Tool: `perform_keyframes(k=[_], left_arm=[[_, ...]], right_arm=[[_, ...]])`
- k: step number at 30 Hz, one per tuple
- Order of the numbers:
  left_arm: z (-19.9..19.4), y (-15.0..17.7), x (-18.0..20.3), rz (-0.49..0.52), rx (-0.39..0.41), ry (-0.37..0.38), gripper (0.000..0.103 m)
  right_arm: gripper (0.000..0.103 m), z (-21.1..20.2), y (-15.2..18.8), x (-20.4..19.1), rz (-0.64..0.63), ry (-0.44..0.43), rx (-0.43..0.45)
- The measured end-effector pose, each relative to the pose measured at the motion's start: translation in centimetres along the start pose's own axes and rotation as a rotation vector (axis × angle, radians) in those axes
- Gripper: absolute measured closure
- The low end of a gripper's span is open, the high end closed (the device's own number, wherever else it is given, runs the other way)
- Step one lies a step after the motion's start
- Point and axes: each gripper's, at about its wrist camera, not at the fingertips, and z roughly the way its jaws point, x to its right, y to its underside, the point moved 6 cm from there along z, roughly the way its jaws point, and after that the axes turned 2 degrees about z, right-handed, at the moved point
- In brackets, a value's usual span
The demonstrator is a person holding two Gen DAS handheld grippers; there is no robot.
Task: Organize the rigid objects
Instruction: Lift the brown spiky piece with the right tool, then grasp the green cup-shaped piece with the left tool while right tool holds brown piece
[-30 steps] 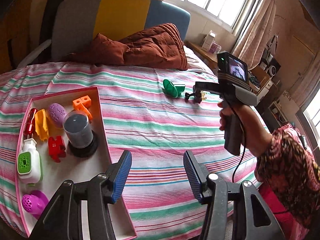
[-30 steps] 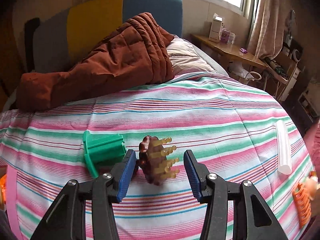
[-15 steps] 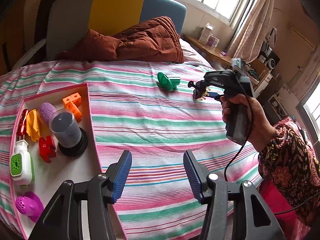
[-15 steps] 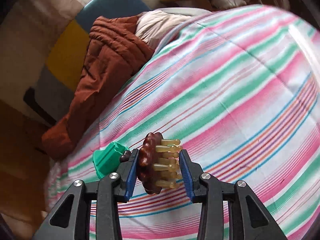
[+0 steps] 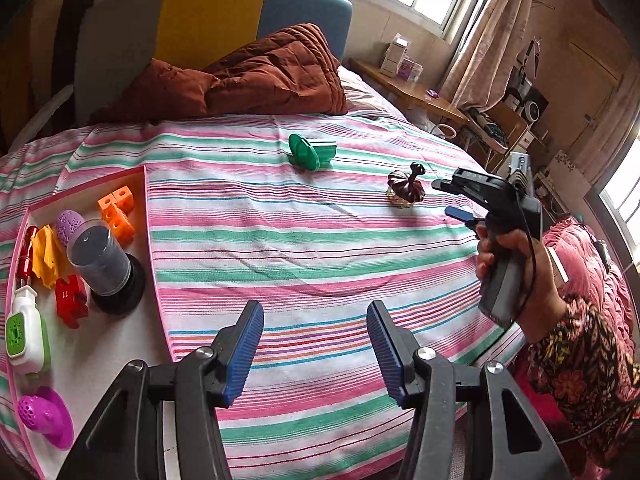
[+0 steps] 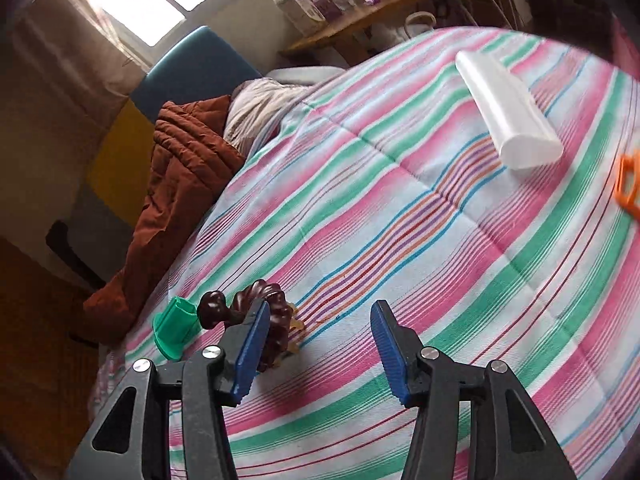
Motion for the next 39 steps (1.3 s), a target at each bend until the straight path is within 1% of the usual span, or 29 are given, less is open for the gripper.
perform_keyframes(k=[3, 6, 8, 9, 11, 13, 14, 17, 20, 21, 23, 24, 27, 30, 34, 36, 37, 38, 39], left_arm=[[0.4, 0.0, 0.2, -0.002, -0.01, -0.004, 0.049], [0.4, -0.3, 0.7, 0.015, -0.012, -0.013, 0.049], [0.3, -0.6, 1.0, 0.032, -0.009, -0.026, 0.049], [0.3, -0.8, 1.1, 0.036, -0.009, -0.031, 0.049], [0.3, -1.4, 1.2, 0.043, -0.004, -0.039, 0.049], [0.3, -2.1, 1.4, 0.051, 0.005, -0.049, 0.049], [0.4, -2.4, 1.4, 0.053, 0.007, -0.051, 0.049], [1.0, -3.3, 1.7, 0.047, 0.005, -0.051, 0.049], [1.6, -4.0, 2.0, 0.038, 0.006, -0.042, 0.049], [1.7, -4.3, 2.1, 0.041, 0.007, -0.048, 0.049], [2.3, -4.8, 2.2, 0.044, -0.002, -0.055, 0.049], [2.7, -5.1, 2.3, 0.041, -0.006, -0.058, 0.049], [3.9, -6.4, 2.4, 0.03, -0.004, -0.072, 0.049], [5.6, -8.6, 2.7, 0.031, 0.01, -0.093, 0.049], [9.0, -12.5, 2.9, 0.04, 0.017, -0.144, 0.049], [11.2, -14.8, 2.7, 0.038, 0.009, -0.164, 0.049], [12.3, -15.8, 2.4, 0.045, 0.009, -0.192, 0.049], [13.2, -16.5, 2.3, 0.06, 0.005, -0.213, 0.049], [14.5, -17.0, 2.2, 0.082, -0.016, -0.227, 0.049]], right_arm=[[0.049, -0.2, 0.3, -2.0, -0.175, 0.034, 0.041], [0.05, 0.7, 0.8, -4.8, -0.339, 0.064, 0.077], [0.054, 1.5, 1.0, -6.1, -0.413, 0.089, 0.096], [0.058, 2.0, 1.1, -6.5, -0.447, 0.11, 0.102], [0.061, 2.8, 1.4, -7.0, -0.492, 0.118, 0.103], [0.063, 3.4, 1.5, -7.2, -0.51, 0.13, 0.109], [0.064, 3.5, 1.5, -7.3, -0.506, 0.118, 0.106], [0.064, 3.8, 1.2, -8.1, -0.493, 0.056, 0.093], [0.065, 4.5, 1.3, -9.3, -0.563, 0.06, 0.1], [0.072, 4.9, 1.3, -9.6, -0.582, 0.061, 0.097], [0.083, 5.3, 0.9, -9.7, -0.593, 0.084, 0.111], [0.086, 5.2, 0.7, -9.6, -0.583, 0.079, 0.117], [0.088, 4.4, 0.9, -8.9, -0.569, 0.103, 0.137], [0.089, 3.6, 1.7, -8.3, -0.566, 0.123, 0.145], [0.092, 3.0, 2.3, -8.0, -0.561, 0.143, 0.166], [0.092, 3.0, 2.4, -8.0, -0.567, 0.147, 0.174], [0.092, 3.0, 2.5, -8.0, -0.571, 0.147, 0.176], [0.092, 3.1, 2.5, -8.1, -0.575, 0.147, 0.177], [0.092, 3.1, 2.6, -8.1, -0.577, 0.148, 0.179]])
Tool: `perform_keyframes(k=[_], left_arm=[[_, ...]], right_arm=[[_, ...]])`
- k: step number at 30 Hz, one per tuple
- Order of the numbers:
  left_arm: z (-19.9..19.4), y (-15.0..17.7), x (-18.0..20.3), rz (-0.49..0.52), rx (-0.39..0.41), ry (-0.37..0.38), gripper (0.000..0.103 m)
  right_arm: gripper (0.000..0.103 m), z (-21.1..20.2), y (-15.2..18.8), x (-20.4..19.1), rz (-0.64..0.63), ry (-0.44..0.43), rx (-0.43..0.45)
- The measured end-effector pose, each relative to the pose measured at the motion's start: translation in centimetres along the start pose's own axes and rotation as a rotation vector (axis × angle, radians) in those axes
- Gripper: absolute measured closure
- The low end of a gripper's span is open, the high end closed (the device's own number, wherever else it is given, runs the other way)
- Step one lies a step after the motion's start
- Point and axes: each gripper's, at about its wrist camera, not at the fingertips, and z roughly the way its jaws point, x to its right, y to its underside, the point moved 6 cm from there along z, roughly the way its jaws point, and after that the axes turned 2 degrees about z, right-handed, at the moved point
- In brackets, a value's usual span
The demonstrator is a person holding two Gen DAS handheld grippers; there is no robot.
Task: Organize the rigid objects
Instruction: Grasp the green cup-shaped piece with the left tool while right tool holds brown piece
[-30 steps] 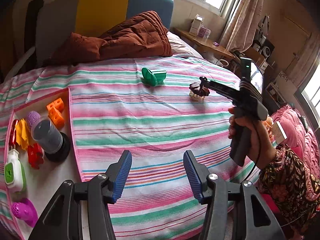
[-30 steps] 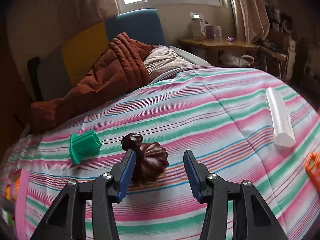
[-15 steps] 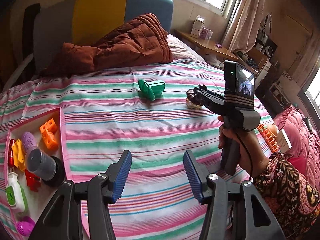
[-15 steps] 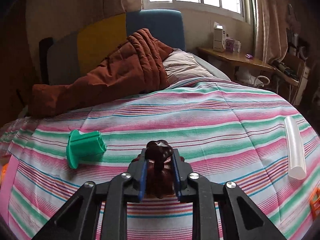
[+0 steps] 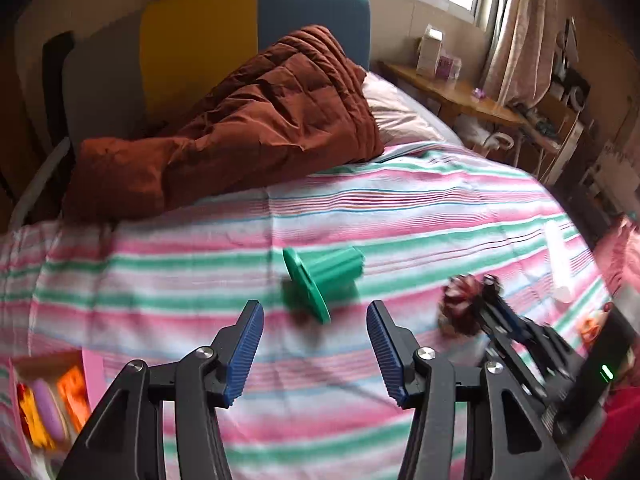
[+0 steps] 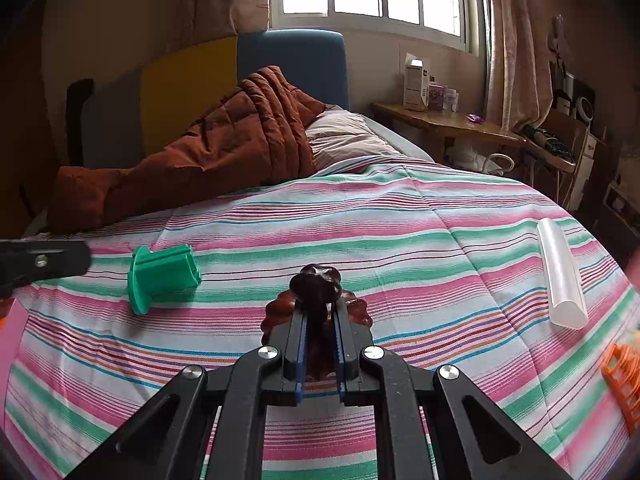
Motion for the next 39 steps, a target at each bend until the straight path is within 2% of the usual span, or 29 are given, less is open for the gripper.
perform_keyframes(k=[6, 7, 10, 12, 14, 15, 17, 21, 24, 26, 28, 30, 34, 36, 39], left_arm=[[5.1, 0.2, -1.1, 0.054, -0.085, -0.061, 0.049], [5.2, 0.3, -1.7, 0.033, -0.087, -0.055, 0.049], [5.2, 0.7, -4.8, -0.128, -0.086, 0.005, 0.049], [5.4, 1.2, -6.9, -0.204, -0.093, -0.006, 0.049], [6.1, 2.0, -8.3, -0.216, -0.125, -0.043, 0.049], [6.1, 2.4, -8.7, -0.219, -0.131, -0.059, 0.053], [5.2, 2.4, -8.6, -0.22, -0.088, -0.041, 0.054], [3.9, 0.8, -4.5, -0.062, -0.018, -0.006, 0.053], [4.0, -0.9, -1.1, 0.076, 0.01, -0.045, 0.052], [4.6, -1.9, 0.1, 0.134, 0.007, -0.067, 0.052], [6.0, -2.7, 0.4, 0.148, -0.032, -0.063, 0.053], [6.9, -2.8, -0.8, 0.094, -0.063, -0.08, 0.053], [6.7, -1.5, -4.3, -0.045, -0.083, -0.041, 0.053], [6.1, -0.5, -6.0, -0.069, -0.081, -0.078, 0.053], [6.4, 1.5, -7.7, -0.096, -0.127, -0.112, 0.053]], right_arm=[[0.092, -0.1, 0.0, 0.2, 0.014, -0.009, 0.01], [0.092, -0.1, 0.1, 0.3, 0.014, -0.009, 0.011], [0.092, -0.1, 0.1, 0.3, 0.016, -0.011, 0.013], [0.092, -0.1, 0.1, 0.3, 0.018, -0.014, 0.013], [0.092, -0.1, 0.1, 0.3, 0.02, -0.014, 0.014], [0.092, -0.1, 0.1, 0.3, 0.02, -0.013, 0.015], [0.092, -0.1, 0.1, 0.3, 0.021, -0.015, 0.015], [0.092, -0.2, 0.1, 0.3, 0.021, -0.014, 0.015], [0.092, -0.2, 0.1, 0.4, 0.028, -0.015, 0.016], [0.092, -0.1, 0.1, 0.5, 0.032, -0.015, 0.016], [0.092, -0.1, 0.1, 0.5, 0.031, -0.015, 0.017], [0.092, -0.1, 0.1, 0.6, 0.03, -0.014, 0.017], [0.092, -0.1, 0.1, 0.6, 0.038, -0.021, 0.019], [0.092, -0.1, 0.1, 0.7, 0.043, -0.024, 0.019], [0.092, -0.1, 0.1, 0.7, 0.043, -0.023, 0.019]])
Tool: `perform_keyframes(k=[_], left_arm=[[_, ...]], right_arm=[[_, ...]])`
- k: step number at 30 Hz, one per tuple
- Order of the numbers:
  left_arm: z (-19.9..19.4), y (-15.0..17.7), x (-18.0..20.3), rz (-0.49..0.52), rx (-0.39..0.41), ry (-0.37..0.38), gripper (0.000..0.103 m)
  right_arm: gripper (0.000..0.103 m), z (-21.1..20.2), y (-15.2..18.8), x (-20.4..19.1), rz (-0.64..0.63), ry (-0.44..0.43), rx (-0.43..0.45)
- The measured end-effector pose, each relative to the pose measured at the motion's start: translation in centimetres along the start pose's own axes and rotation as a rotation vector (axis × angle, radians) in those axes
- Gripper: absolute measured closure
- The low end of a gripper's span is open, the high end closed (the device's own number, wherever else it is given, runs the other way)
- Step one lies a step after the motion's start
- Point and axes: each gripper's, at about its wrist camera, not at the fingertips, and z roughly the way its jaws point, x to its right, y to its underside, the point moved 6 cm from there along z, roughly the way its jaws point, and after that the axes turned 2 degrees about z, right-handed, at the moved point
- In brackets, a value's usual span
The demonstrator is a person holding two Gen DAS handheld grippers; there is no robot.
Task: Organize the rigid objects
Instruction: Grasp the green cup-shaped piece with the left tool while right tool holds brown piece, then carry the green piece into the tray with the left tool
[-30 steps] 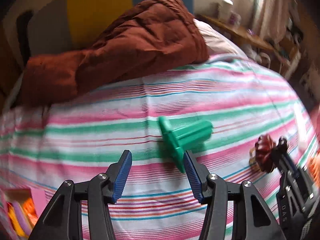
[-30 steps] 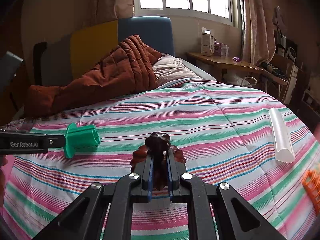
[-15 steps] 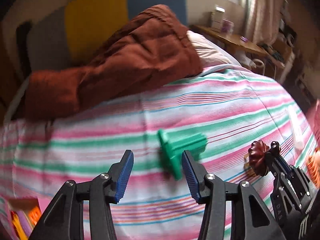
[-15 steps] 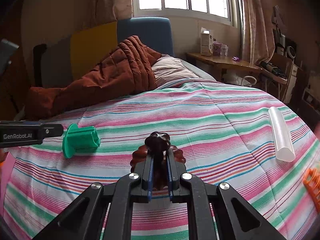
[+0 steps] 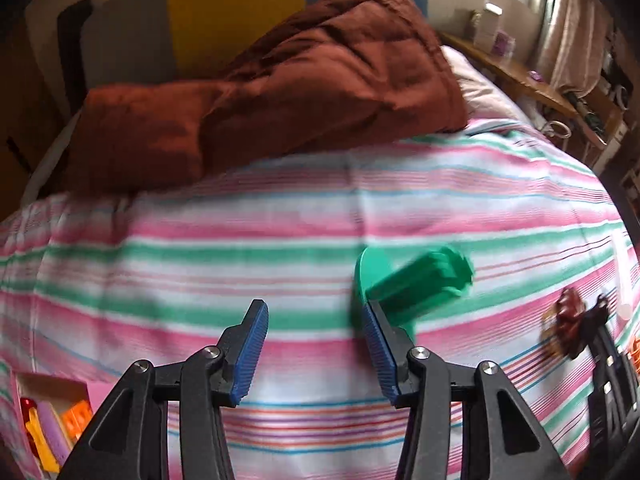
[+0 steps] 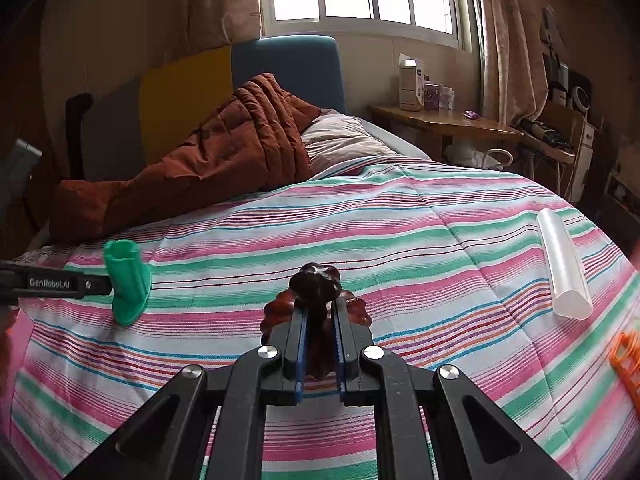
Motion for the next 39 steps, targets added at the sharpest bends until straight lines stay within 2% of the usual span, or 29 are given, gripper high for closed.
perform_keyframes(k=[3, 6, 9, 11, 12, 17, 21, 23, 24, 25, 27, 31, 35, 39], left_arm=[[-0.1, 1.6, -0.9, -0.055, -0.001, 0.026, 0.054], [-1.6, 2.7, -0.5, -0.096, 0.054, 0.073, 0.054], [-3.1, 3.2, 0.9, -0.078, 0.108, 0.099, 0.053], [-3.6, 3.0, 2.4, -0.048, 0.127, 0.122, 0.049], [-3.5, 2.7, 3.2, -0.026, 0.126, 0.12, 0.044], [-2.4, 0.3, 4.9, 0.071, 0.139, 0.007, 0.039], [-0.5, -1.2, 4.4, 0.035, 0.096, -0.008, 0.039], [-0.5, -1.4, 4.0, 0.0, 0.111, 0.031, 0.039], [-0.7, -1.4, 3.8, -0.017, 0.121, 0.048, 0.047], [-1.0, -1.4, 3.6, -0.03, 0.128, 0.06, 0.06], [-1.2, -1.0, 3.5, -0.024, 0.127, 0.056, 0.068], [-2.0, 0.1, 3.3, -0.022, 0.127, 0.085, 0.068], [-3.2, 1.4, 2.6, -0.061, 0.127, 0.118, 0.068], [-5.8, 3.6, 2.3, -0.095, 0.139, 0.163, 0.068]], right_arm=[[0.092, 0.0, 0.0, 0.0, -0.003, 0.003, 0.0], [0.092, 0.0, 0.0, 0.0, -0.003, 0.004, 0.0], [0.092, 0.0, 0.0, 0.0, -0.003, 0.003, 0.0], [0.092, 0.0, 0.0, 0.0, -0.004, 0.003, 0.0], [0.092, 0.0, 0.0, 0.0, -0.004, 0.003, 0.0], [0.092, 0.1, 0.0, 0.0, -0.004, 0.004, 0.0], [0.092, 0.1, 0.1, 0.0, -0.009, 0.009, 0.002], [0.092, 0.0, 0.1, 0.0, -0.01, 0.01, 0.003], [0.092, 0.0, 0.1, 0.0, -0.01, 0.01, 0.003], [0.092, 0.0, 0.1, 0.0, -0.01, 0.01, 0.004], [0.092, 0.0, 0.1, 0.0, -0.014, 0.013, 0.003], [0.092, 0.0, 0.1, -0.2, -0.029, 0.026, 0.004], [0.092, 0.1, 0.1, -0.4, -0.043, 0.039, 0.004], [0.092, 0.1, 0.2, -0.7, -0.063, 0.057, 0.003]])
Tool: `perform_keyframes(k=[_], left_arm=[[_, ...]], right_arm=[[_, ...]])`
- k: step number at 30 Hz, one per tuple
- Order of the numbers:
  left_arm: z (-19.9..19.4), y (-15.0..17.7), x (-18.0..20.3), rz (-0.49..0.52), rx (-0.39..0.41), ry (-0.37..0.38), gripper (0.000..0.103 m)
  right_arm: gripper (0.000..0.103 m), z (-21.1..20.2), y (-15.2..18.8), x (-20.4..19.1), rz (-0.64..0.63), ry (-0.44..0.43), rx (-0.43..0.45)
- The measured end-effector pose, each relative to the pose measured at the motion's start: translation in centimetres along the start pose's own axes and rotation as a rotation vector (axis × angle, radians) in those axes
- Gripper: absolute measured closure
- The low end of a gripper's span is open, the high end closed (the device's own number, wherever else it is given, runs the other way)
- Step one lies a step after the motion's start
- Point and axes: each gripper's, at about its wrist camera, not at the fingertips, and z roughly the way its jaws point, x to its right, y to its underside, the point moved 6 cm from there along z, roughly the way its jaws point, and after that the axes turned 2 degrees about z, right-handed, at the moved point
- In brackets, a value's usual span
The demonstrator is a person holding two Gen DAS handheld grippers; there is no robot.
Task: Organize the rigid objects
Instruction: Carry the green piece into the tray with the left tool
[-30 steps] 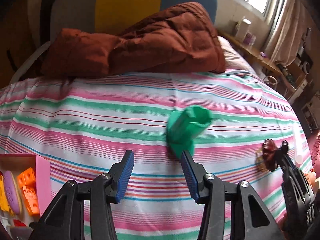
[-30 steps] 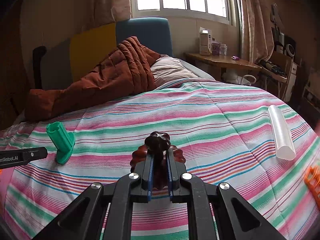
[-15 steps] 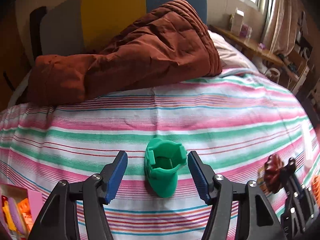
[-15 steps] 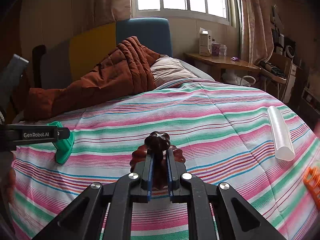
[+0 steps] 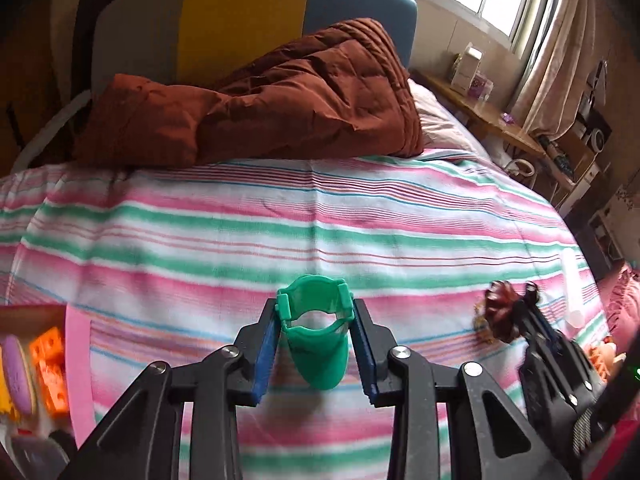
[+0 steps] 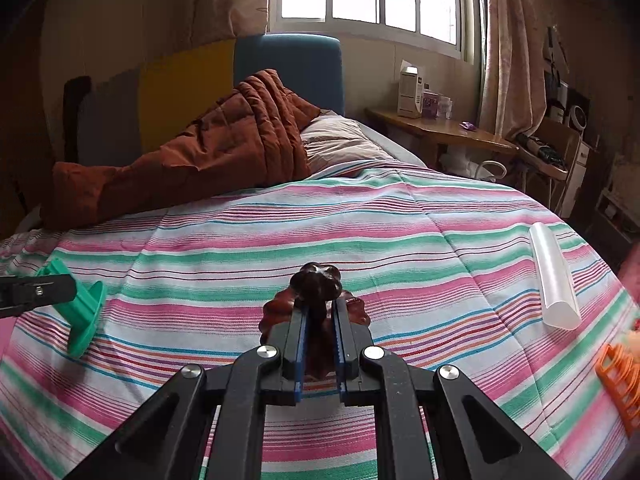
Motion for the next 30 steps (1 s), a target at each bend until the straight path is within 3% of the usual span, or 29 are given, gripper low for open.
perform_keyframes(k=[9, 13, 22, 30], left_arm=[[-7.8, 4.3, 0.9, 0.02, 0.025, 0.119, 0.068], [-10.9, 5.8, -0.3, 0.036, 0.04, 0.136, 0.068], [-15.9, 8.5, -7.6, -0.002, 0.09, 0.072, 0.068], [-16.7, 11.9, -14.5, -0.074, 0.062, -0.017, 0.068]], right_arm=[[0.092, 0.0, 0.0, -0.4, -0.03, 0.03, -0.001], [0.092, -0.1, 0.0, -0.8, -0.055, 0.052, 0.002], [0.098, -1.2, 0.1, -1.2, -0.073, 0.057, 0.032], [0.1, -2.1, 0.3, -1.1, -0.057, 0.026, 0.04]])
